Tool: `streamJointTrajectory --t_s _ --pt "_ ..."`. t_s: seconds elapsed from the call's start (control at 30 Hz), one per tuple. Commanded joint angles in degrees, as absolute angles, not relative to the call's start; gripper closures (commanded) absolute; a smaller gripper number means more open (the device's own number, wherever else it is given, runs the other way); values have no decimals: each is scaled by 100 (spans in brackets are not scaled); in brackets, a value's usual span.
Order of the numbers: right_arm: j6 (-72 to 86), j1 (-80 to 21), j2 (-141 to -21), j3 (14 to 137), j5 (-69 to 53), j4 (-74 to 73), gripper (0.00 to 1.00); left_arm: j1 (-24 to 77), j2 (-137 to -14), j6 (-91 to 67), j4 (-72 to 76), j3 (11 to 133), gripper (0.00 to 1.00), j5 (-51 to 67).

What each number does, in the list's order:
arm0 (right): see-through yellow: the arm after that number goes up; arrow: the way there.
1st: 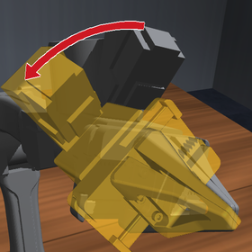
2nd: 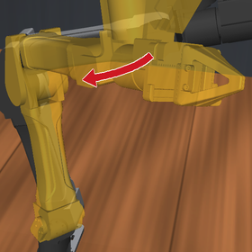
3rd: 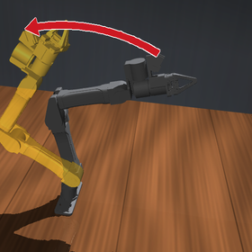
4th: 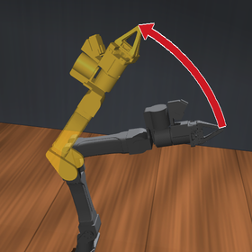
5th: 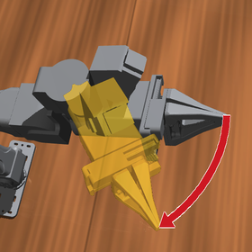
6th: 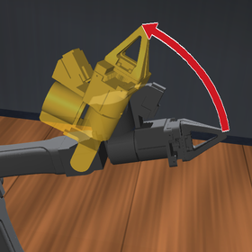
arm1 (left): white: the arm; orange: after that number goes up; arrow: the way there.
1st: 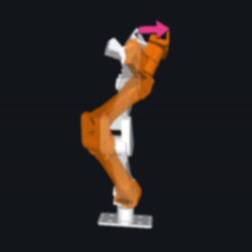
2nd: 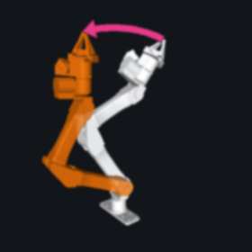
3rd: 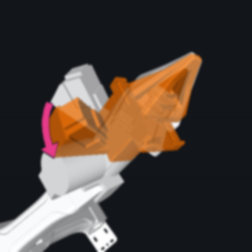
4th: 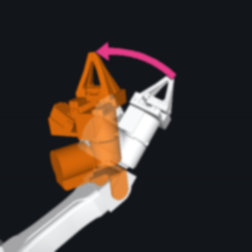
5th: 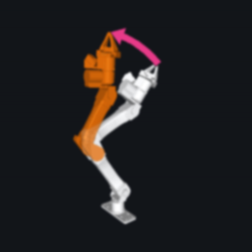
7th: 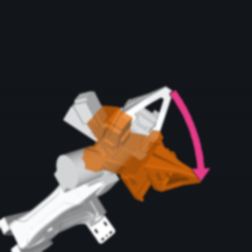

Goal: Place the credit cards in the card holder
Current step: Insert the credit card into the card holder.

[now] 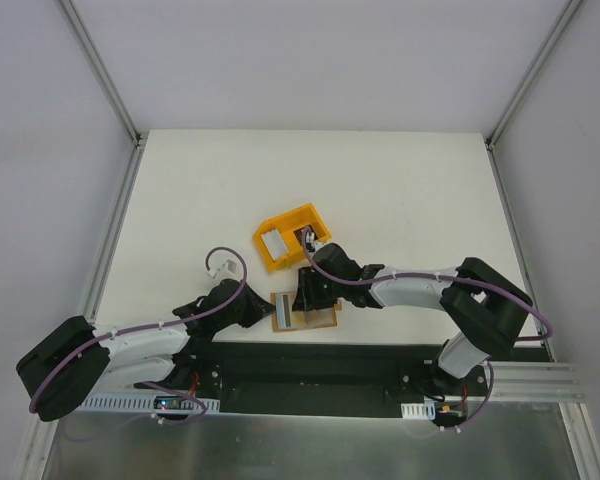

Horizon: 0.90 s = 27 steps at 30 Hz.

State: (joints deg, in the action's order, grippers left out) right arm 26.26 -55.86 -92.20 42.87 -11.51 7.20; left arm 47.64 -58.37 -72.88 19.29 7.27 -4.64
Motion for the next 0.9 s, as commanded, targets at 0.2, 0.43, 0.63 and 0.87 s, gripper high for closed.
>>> streamJointTrajectory --t_s 0.2,0.43,0.63,0.87 --pt "2698 -5748 -9184 4614 -1354 941 69 4790 -5959 -7189 1705 747 100 -404" --pt "2725 -5766 -9229 4623 -1389 932 70 4790 -5942 -7198 1714 721 100 -404" --pt "2716 -5757 -8904 4544 -687 326 65 4790 -5862 -7242 1714 651 100 -422" --pt "2847 -5774 -8921 4447 -931 421 66 4790 -5766 -7260 1705 589 100 -457"
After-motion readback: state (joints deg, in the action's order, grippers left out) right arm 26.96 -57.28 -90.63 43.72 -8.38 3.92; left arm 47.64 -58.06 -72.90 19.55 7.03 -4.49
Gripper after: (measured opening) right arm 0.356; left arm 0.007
